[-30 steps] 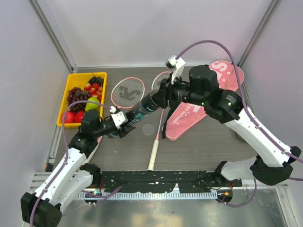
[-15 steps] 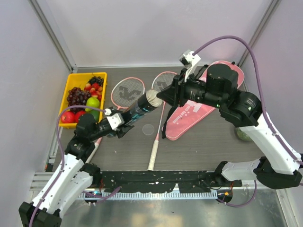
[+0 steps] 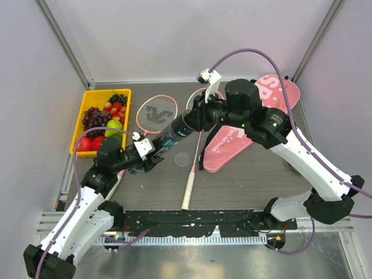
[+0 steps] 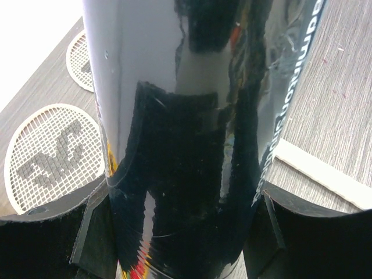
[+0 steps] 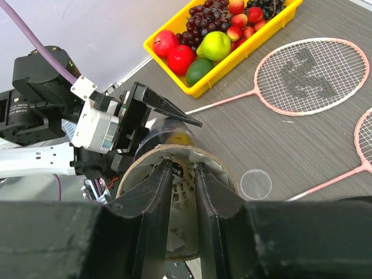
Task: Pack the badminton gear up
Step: Place the shuttlecock at the shuttle tube.
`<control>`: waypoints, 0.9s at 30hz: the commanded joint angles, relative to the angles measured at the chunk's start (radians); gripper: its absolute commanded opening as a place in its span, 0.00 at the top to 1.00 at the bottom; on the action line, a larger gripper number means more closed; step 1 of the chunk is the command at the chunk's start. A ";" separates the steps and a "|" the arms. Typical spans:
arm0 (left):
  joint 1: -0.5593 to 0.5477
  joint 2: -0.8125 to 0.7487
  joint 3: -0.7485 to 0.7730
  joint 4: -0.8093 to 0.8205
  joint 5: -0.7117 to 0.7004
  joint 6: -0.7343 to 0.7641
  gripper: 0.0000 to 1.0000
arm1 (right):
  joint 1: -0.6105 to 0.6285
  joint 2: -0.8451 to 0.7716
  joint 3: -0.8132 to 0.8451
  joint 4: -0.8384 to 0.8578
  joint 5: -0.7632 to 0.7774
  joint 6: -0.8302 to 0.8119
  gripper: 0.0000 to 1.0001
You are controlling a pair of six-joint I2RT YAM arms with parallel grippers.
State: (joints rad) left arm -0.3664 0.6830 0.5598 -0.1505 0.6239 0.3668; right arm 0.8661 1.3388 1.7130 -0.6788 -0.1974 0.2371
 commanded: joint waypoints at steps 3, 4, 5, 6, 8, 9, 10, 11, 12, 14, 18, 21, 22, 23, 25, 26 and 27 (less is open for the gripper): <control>-0.003 -0.005 0.106 0.074 0.025 -0.080 1.00 | 0.013 0.039 -0.081 0.028 -0.042 0.010 0.68; -0.002 0.006 0.112 0.054 0.025 -0.086 1.00 | 0.013 0.024 -0.093 0.036 -0.028 0.017 0.64; -0.003 0.013 0.117 0.033 0.007 -0.088 1.00 | 0.013 0.017 -0.092 0.035 0.007 0.018 0.63; -0.002 0.009 0.111 0.011 -0.018 -0.085 1.00 | 0.013 0.002 -0.076 0.030 0.022 0.018 0.59; -0.002 -0.034 0.069 0.008 -0.082 -0.086 1.00 | 0.007 -0.021 -0.037 0.013 0.068 0.013 0.56; -0.002 -0.057 0.051 0.008 -0.119 -0.089 1.00 | 0.002 -0.041 -0.024 0.005 0.099 0.010 0.54; -0.005 -0.089 0.032 0.006 -0.156 -0.089 1.00 | 0.001 -0.052 -0.010 0.005 0.120 0.008 0.50; -0.002 -0.112 0.017 -0.004 -0.182 -0.089 1.00 | -0.004 -0.078 -0.009 0.015 0.159 0.011 0.43; -0.002 -0.141 0.003 -0.014 -0.212 -0.089 1.00 | -0.004 -0.092 -0.019 0.024 0.173 0.011 0.41; -0.002 -0.196 -0.018 -0.030 -0.260 -0.091 1.00 | -0.010 -0.141 -0.059 0.068 0.237 0.024 0.37; -0.003 -0.318 -0.046 -0.060 -0.338 -0.098 1.00 | -0.013 -0.204 -0.147 0.160 0.300 0.028 0.36; -0.003 -0.411 -0.044 -0.096 -0.417 -0.127 1.00 | -0.012 -0.216 -0.238 0.192 0.343 0.024 0.36; -0.003 -0.440 -0.046 -0.109 -0.447 -0.138 1.00 | -0.013 -0.211 -0.260 0.194 0.364 0.024 0.36; -0.003 -0.477 -0.046 -0.119 -0.482 -0.141 1.00 | -0.013 -0.198 -0.288 0.180 0.389 0.037 0.39; -0.003 -0.554 -0.060 -0.129 -0.516 -0.144 1.00 | -0.013 -0.164 -0.328 0.151 0.437 0.065 0.47; -0.003 -0.601 -0.073 -0.124 -0.523 -0.143 1.00 | -0.013 -0.149 -0.340 0.145 0.437 0.065 0.50; -0.003 -0.641 -0.089 -0.112 -0.533 -0.144 1.00 | -0.012 -0.123 -0.363 0.147 0.434 0.070 0.54</control>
State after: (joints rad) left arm -0.3683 0.1658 0.5011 -0.3077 0.1932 0.2489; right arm 0.8551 1.1271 1.4216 -0.5301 0.1539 0.2726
